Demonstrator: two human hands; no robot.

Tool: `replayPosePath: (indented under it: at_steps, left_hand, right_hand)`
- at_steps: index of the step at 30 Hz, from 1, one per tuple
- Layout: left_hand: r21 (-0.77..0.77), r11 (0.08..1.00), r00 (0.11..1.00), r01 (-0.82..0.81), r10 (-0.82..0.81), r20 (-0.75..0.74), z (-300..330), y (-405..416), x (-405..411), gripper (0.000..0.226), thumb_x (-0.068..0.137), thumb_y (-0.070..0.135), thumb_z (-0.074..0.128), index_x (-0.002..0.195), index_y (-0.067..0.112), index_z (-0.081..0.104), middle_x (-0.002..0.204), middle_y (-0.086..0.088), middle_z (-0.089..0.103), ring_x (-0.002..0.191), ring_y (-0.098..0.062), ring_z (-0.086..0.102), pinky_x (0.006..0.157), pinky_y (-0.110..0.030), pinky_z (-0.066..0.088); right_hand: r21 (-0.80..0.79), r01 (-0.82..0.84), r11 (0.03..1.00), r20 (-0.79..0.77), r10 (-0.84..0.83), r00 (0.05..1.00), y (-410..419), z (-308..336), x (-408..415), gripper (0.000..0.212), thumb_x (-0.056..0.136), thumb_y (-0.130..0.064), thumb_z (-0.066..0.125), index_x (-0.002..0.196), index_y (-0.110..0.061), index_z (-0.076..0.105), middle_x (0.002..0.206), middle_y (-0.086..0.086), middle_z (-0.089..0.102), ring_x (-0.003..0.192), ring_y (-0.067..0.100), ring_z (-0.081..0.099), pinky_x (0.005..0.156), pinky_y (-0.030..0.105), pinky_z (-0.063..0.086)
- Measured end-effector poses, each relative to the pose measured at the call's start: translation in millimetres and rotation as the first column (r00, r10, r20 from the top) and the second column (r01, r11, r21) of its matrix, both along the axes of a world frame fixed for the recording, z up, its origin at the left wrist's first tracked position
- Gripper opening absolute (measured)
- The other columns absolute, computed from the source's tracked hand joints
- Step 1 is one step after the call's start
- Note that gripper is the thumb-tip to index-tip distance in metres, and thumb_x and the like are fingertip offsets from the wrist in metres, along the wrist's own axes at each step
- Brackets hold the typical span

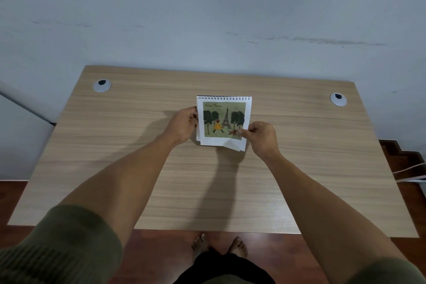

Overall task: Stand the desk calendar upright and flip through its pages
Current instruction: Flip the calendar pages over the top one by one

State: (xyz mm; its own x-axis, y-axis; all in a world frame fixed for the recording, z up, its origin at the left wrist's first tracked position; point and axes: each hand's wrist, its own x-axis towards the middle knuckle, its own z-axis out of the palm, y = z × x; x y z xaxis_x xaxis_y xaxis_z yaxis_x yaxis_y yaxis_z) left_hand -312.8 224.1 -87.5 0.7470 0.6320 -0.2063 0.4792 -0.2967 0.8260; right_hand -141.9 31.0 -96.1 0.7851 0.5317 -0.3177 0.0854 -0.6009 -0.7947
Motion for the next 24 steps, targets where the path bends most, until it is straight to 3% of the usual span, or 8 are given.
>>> replayPosePath:
  at_steps: [4, 7, 10, 13, 15, 18, 21, 24]
  left_hand:
    - [-0.031, 0.999, 1.000, -0.010, 0.011, 0.008, -2.8, 1.3, -0.6, 0.039, 0.101, -0.002, 0.044, 0.128, 0.014, 0.067, 0.122, -0.005, 0.072, 0.110, -0.024, 0.067, 0.100, -0.048, 0.056]
    - [-0.051, 0.998, 0.999, -0.025, 0.027, 0.029, -1.7, -1.2, 0.6, 0.037, 0.102, 0.000, 0.045, 0.128, 0.014, 0.067, 0.122, -0.005, 0.072, 0.111, -0.023, 0.068, 0.100, -0.047, 0.056]
    - [-0.071, 0.997, 0.999, -0.041, 0.042, 0.021, -3.2, -2.3, 0.1, 0.036, 0.102, 0.001, 0.046, 0.127, 0.014, 0.068, 0.119, -0.005, 0.074, 0.107, -0.023, 0.070, 0.099, -0.048, 0.057]
    - [-0.048, 0.997, 0.998, -0.056, 0.056, 0.008, -5.7, -2.5, 0.6, 0.035, 0.100, 0.003, 0.048, 0.123, 0.016, 0.070, 0.115, -0.003, 0.076, 0.102, -0.022, 0.072, 0.097, -0.046, 0.058]
    - [-0.050, 0.997, 0.998, -0.067, 0.067, 0.001, -3.9, -2.7, -0.1, 0.031, 0.096, 0.010, 0.052, 0.120, 0.014, 0.071, 0.111, -0.004, 0.076, 0.099, -0.024, 0.072, 0.098, -0.049, 0.057]
    - [0.038, 0.998, 0.999, -0.051, 0.052, -0.007, -1.3, -4.9, -0.4, 0.040, 0.086, 0.021, 0.053, 0.119, 0.003, 0.068, 0.114, -0.015, 0.072, 0.105, -0.037, 0.068, 0.104, -0.059, 0.050]
    - [0.046, 0.994, 0.995, -0.103, 0.103, -0.007, 0.2, -5.8, 2.0, 0.033, 0.091, 0.004, 0.050, 0.115, 0.010, 0.072, 0.103, -0.006, 0.069, 0.092, -0.028, 0.064, 0.081, -0.043, 0.052]
    - [0.026, 0.991, 0.991, -0.135, 0.134, 0.029, -2.9, -6.1, 4.7, 0.021, 0.090, 0.003, 0.058, 0.101, 0.006, 0.075, 0.100, -0.013, 0.058, 0.076, -0.023, 0.052, 0.073, -0.032, 0.053]
  right_hand:
    - [-0.084, -0.085, 0.993, 0.080, 0.092, 0.993, -5.7, 4.0, 0.4, 0.039, 0.083, -0.037, 0.084, 0.077, -0.004, 0.063, 0.080, 0.013, 0.072, 0.063, 0.023, 0.057, 0.058, 0.041, 0.047]
    - [-0.124, -0.160, 0.979, 0.081, 0.171, 0.982, -5.7, 10.4, 4.8, 0.037, 0.086, -0.035, 0.081, 0.084, -0.002, 0.066, 0.090, 0.013, 0.075, 0.076, 0.031, 0.066, 0.067, 0.046, 0.055]
    - [-0.066, -0.287, 0.956, -0.071, 0.282, 0.957, -9.2, 23.7, 10.9, 0.029, 0.089, -0.026, 0.080, 0.086, 0.001, 0.070, 0.100, 0.017, 0.076, 0.079, 0.024, 0.064, 0.069, 0.040, 0.054]
    - [0.061, -0.342, 0.938, -0.345, 0.341, 0.874, -18.4, 41.3, 15.7, 0.035, 0.091, -0.020, 0.077, 0.098, 0.013, 0.069, 0.108, 0.017, 0.078, 0.097, 0.030, 0.072, 0.083, 0.040, 0.058]
    - [0.174, -0.290, 0.941, -0.527, 0.338, 0.780, -23.2, 57.0, 15.5, 0.027, 0.095, -0.017, 0.070, 0.100, 0.010, 0.070, 0.107, 0.016, 0.079, 0.100, 0.032, 0.075, 0.086, 0.040, 0.060]
    - [0.330, -0.079, 0.941, -0.710, 0.302, 0.637, -20.8, 81.7, 14.8, 0.024, 0.089, -0.017, 0.065, 0.106, 0.000, 0.071, 0.100, 0.014, 0.078, 0.087, 0.026, 0.075, 0.070, 0.033, 0.063]
    - [0.465, 0.123, 0.877, -0.776, 0.337, 0.534, -7.1, 102.6, 19.0, 0.029, 0.088, -0.018, 0.064, 0.111, -0.001, 0.068, 0.107, 0.015, 0.075, 0.094, 0.028, 0.075, 0.085, 0.043, 0.064]
    - [0.547, 0.244, 0.801, -0.786, 0.391, 0.479, 13.0, 120.5, 17.1, 0.018, 0.093, -0.016, 0.058, 0.099, -0.001, 0.066, 0.106, 0.021, 0.075, 0.101, 0.033, 0.075, 0.092, 0.048, 0.061]
